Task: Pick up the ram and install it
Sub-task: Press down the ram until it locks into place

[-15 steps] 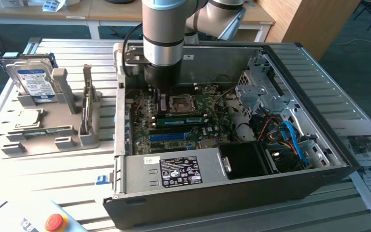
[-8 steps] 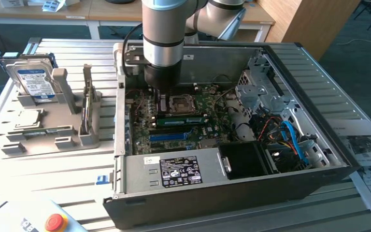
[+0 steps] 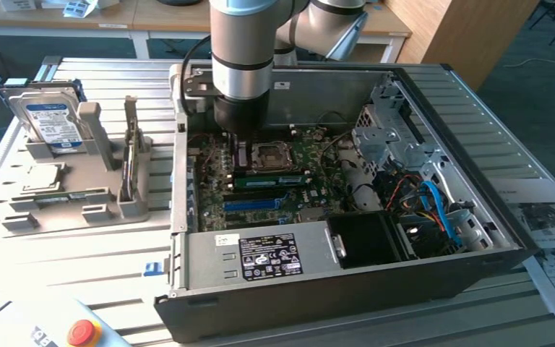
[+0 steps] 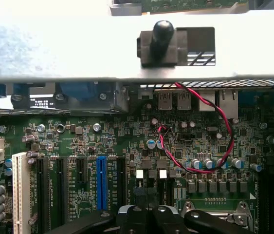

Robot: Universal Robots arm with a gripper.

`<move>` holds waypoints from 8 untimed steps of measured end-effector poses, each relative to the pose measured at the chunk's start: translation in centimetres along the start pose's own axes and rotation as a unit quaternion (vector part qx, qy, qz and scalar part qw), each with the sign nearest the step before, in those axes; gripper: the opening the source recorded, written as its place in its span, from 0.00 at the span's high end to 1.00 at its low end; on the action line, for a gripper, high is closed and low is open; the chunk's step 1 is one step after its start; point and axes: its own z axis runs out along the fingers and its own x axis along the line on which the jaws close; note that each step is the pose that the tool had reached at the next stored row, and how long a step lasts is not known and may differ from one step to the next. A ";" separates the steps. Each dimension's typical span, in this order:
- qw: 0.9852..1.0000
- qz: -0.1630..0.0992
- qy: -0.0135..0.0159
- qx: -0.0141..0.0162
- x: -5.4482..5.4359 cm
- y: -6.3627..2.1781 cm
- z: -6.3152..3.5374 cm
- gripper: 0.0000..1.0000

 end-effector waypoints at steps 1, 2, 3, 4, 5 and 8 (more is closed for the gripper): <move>1.000 0.000 0.000 0.000 0.0 0.00 0.00 0.90; 1.000 0.000 0.000 0.000 0.0 0.01 0.00 0.90; 1.000 0.000 0.000 0.000 0.0 0.01 0.00 0.90; 1.000 0.000 0.000 0.000 0.0 0.02 0.00 0.90; 1.000 0.000 0.000 0.000 0.0 0.02 0.00 0.90; 1.000 0.000 0.000 0.000 0.0 0.02 0.00 0.90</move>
